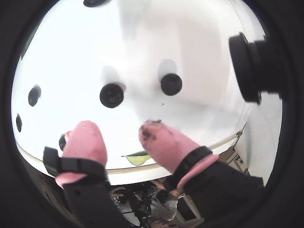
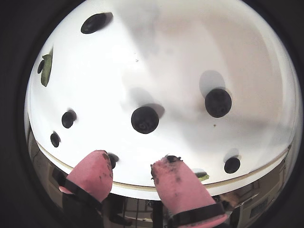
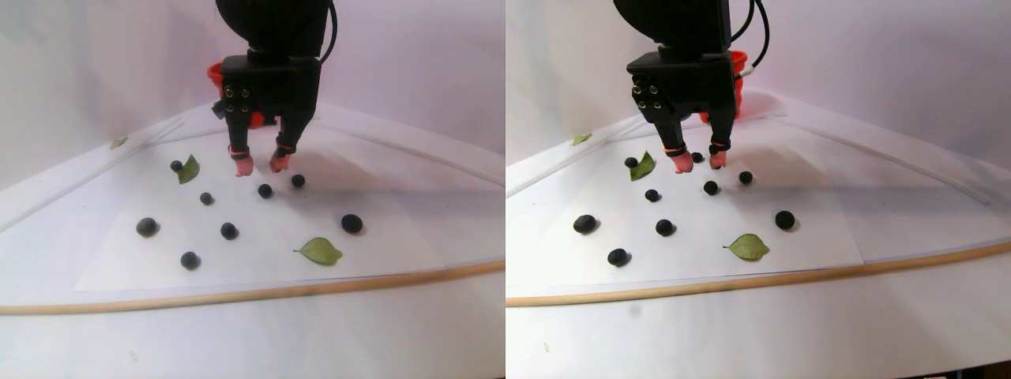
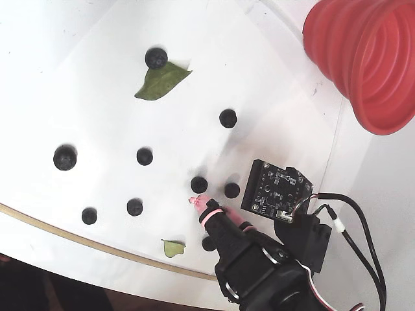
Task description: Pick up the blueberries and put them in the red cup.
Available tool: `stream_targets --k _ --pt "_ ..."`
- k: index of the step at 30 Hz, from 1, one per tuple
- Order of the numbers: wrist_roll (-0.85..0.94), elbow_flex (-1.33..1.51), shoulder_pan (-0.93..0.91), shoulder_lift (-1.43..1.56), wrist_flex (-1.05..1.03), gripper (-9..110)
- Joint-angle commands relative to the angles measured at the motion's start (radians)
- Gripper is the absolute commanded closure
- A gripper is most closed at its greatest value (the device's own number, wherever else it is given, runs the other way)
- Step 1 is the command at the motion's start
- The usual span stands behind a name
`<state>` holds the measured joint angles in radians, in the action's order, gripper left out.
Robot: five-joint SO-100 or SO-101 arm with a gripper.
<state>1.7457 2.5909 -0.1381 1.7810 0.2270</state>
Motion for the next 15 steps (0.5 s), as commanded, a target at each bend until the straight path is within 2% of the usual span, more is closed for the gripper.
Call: stream_targets --k 1,15 --pt "-0.003 -0.017 0.011 -0.014 0.015 84" --pt "0.006 -0.064 0.009 -0.118 0.077 83"
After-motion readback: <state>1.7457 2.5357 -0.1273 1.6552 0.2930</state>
